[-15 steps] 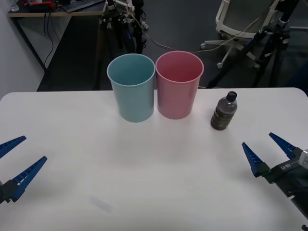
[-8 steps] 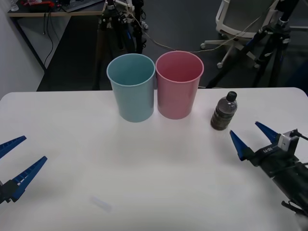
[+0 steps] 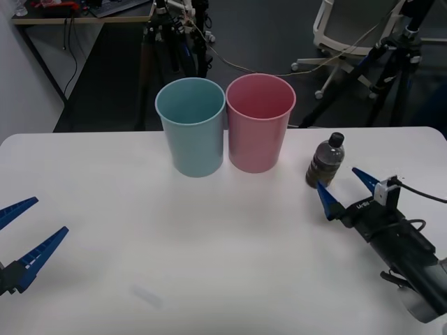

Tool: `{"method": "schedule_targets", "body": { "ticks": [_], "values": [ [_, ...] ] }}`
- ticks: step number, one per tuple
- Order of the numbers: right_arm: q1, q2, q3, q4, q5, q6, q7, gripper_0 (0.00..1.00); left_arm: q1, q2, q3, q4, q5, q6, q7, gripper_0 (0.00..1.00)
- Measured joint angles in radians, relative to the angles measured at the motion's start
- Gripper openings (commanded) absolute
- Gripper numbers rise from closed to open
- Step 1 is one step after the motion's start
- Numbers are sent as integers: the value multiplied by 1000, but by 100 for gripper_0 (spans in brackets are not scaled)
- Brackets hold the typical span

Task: Grasp the object on the table and drop it into the matching bin: aluminum can to the light blue bin, PET bottle to the pink bin.

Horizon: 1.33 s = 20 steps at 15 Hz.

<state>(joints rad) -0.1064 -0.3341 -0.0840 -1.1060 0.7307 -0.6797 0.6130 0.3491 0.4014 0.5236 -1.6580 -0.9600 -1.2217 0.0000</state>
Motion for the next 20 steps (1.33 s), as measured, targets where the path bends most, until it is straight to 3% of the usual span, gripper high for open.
{"method": "schedule_targets", "body": {
  "ticks": [6, 10, 20],
  "values": [
    [-48, 47, 14, 2, 16, 80, 21, 100, 0, 0, 0, 0, 0, 0, 0, 100],
    [-126, 55, 9, 106, 3, 61, 29, 100, 0, 0, 0, 0, 0, 0, 0, 100],
    [-184, 61, 10, 114, -2, 186, 29, 100, 0, 0, 0, 0, 0, 0, 0, 100]
  ]
}}
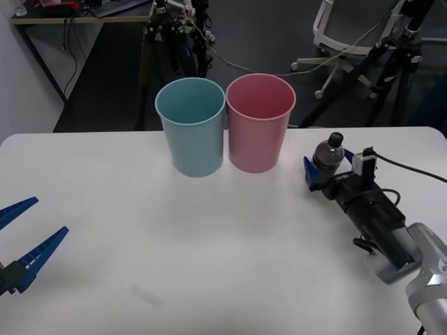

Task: Grasp the object on the table and drop it into the matching bin: aluminum can to the light blue bin, PET bottle to the pink bin.

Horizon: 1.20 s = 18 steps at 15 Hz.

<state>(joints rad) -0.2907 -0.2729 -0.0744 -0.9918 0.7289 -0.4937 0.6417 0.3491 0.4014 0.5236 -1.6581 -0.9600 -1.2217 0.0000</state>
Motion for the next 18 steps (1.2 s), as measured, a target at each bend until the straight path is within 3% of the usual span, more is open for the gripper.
{"method": "schedule_targets", "body": {
  "ticks": [7, 8, 9, 10, 18],
  "values": [
    [-24, 0, 37, 0, -24, 48, -1, 100, 0, 0, 0, 0, 0, 0, 0, 100],
    [-25, 0, 38, 0, -24, 52, 0, 89, 0, 0, 0, 0, 0, 0, 0, 100],
    [-26, 0, 38, 0, -24, 58, 1, 41, 0, 0, 0, 0, 0, 0, 0, 100],
    [-28, 0, 38, 0, -24, 66, 1, 0, 0, 0, 0, 0, 0, 0, 0, 100],
    [-25, -4, 32, -1, -21, 69, 7, 0, 0, 0, 0, 0, 0, 0, 0, 100]
  ]
}}
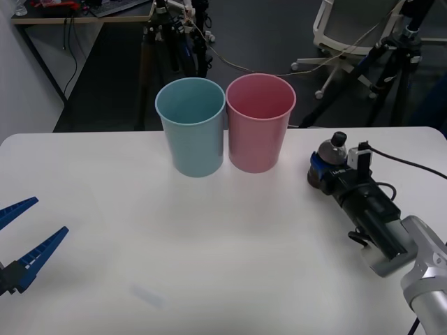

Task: Grasp the object on the table and drop it into the matching bin: aluminum can to the light blue bin, PET bottle to the pink bin.

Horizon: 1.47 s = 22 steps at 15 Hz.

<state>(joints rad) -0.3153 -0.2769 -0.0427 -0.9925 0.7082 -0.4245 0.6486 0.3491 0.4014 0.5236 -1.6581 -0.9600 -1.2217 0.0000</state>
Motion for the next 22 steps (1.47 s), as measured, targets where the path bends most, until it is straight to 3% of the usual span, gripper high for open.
{"method": "schedule_targets", "body": {
  "ticks": [4, 9, 15, 18, 22],
  "values": [
    [63, -55, 43, -65, -30, -41, -12, 0, 0, 0, 0, 0, 0, 0, 0, 100],
    [354, -281, 226, -497, -254, 106, -26, 0, 0, 0, 0, 0, 0, 0, 0, 100],
    [578, -510, 233, -861, -409, 154, -37, 0, 0, 0, 0, 0, 0, 0, 0, 100],
    [646, -683, 213, -1069, -547, 261, -38, 0, 0, 0, 0, 0, 0, 0, 0, 100],
    [657, -883, 139, -1244, -733, 346, -38, 0, 0, 0, 0, 0, 0, 0, 0, 100]
  ]
}}
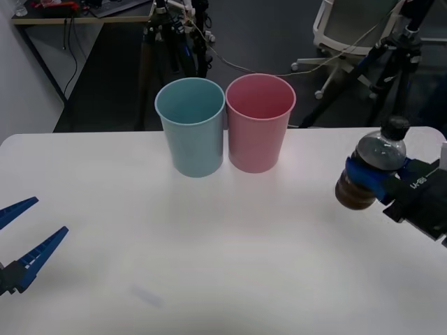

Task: Grasp the object on the table and drop it into the matching bin: aluminum can to the light blue bin, PET bottle to the pink bin.

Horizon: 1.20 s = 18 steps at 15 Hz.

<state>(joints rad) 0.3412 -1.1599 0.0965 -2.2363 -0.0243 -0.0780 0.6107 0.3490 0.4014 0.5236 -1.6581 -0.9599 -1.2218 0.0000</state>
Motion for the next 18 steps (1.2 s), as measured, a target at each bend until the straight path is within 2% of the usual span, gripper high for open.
{"method": "schedule_targets", "body": {
  "ticks": [3, 7, 9, 12, 15, 18],
  "values": [
    [-68, -121, -37, -75, -151, 64, -5, 0, 0, 0, 0, 0, 0, 0, 0, 100],
    [-300, -231, 1, -61, -348, 110, -13, 0, 0, 0, 0, 0, 0, 0, 0, 100],
    [-479, -256, 108, -14, -426, 110, -15, 0, 0, 0, 0, 0, 0, 0, 0, 100],
    [-803, -247, 356, 100, -481, 112, -17, 0, 0, 0, 0, 0, 0, 0, 0, 100],
    [-1089, -187, 603, 244, -499, 112, -24, 0, 0, 0, 0, 0, 0, 0, 0, 100],
    [-1238, -98, 741, 389, -510, 112, -21, 0, 0, 0, 0, 0, 0, 0, 0, 100]
  ]
}}
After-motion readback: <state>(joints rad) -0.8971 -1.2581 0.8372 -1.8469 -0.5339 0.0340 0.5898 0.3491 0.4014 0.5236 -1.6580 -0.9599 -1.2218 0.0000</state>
